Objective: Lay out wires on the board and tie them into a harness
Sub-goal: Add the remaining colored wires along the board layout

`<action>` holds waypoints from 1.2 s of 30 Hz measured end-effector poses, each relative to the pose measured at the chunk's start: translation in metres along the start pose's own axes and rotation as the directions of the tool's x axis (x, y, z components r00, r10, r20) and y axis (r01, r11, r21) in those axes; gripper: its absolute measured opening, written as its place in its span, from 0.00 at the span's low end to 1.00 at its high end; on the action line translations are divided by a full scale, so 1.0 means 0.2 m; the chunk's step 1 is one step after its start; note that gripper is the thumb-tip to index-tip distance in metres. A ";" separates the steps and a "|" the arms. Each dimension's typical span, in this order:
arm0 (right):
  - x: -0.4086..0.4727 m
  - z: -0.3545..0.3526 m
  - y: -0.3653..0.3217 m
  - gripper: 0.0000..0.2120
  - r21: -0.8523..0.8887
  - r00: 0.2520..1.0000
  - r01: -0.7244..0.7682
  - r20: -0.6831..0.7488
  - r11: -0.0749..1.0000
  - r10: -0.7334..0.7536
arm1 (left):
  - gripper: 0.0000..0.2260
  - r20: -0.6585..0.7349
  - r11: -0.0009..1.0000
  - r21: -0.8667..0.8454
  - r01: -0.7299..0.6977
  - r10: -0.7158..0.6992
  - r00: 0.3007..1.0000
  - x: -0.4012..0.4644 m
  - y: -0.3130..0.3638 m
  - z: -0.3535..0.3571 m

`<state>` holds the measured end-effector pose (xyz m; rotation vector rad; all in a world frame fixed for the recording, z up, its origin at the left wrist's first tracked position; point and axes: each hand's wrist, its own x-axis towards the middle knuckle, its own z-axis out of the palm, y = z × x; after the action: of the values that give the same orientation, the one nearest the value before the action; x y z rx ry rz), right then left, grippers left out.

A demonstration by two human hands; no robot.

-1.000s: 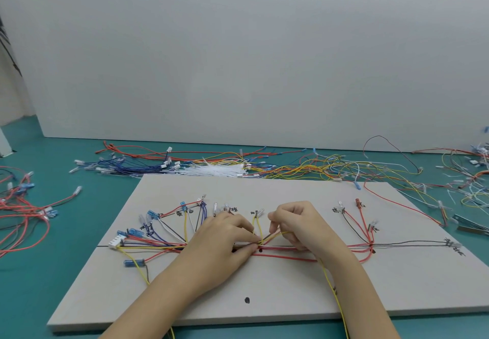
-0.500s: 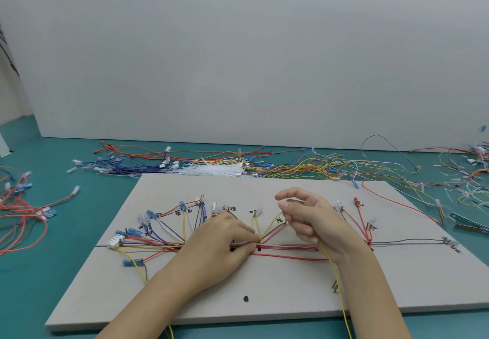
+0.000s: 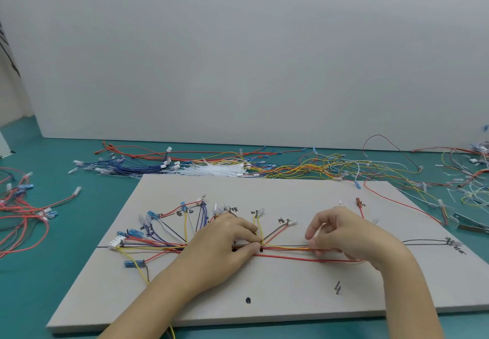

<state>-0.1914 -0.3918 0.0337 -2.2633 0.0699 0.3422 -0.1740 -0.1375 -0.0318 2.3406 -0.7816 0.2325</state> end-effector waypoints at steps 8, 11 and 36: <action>0.02 -0.03 0.09 0.06 -0.055 0.983 -0.075 -0.170 0.996 0.065 | 0.08 -0.003 1.000 -0.013 0.010 -0.010 1.000 0.00 0.00 0.00; 0.01 -0.05 0.13 0.02 0.068 0.991 -0.030 -0.125 0.997 0.039 | 0.08 0.002 1.000 -0.026 0.013 -0.013 1.000 0.00 -0.01 0.00; 0.00 0.10 0.19 0.11 -0.078 0.898 0.151 -0.407 0.985 -0.170 | 0.10 0.020 0.986 -0.106 0.128 -0.126 0.992 0.08 0.05 -0.01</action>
<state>-0.2016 -0.4022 -0.0068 -2.3325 0.0939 -0.2301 -0.1659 -0.1502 -0.0199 2.2821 -0.6320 0.1174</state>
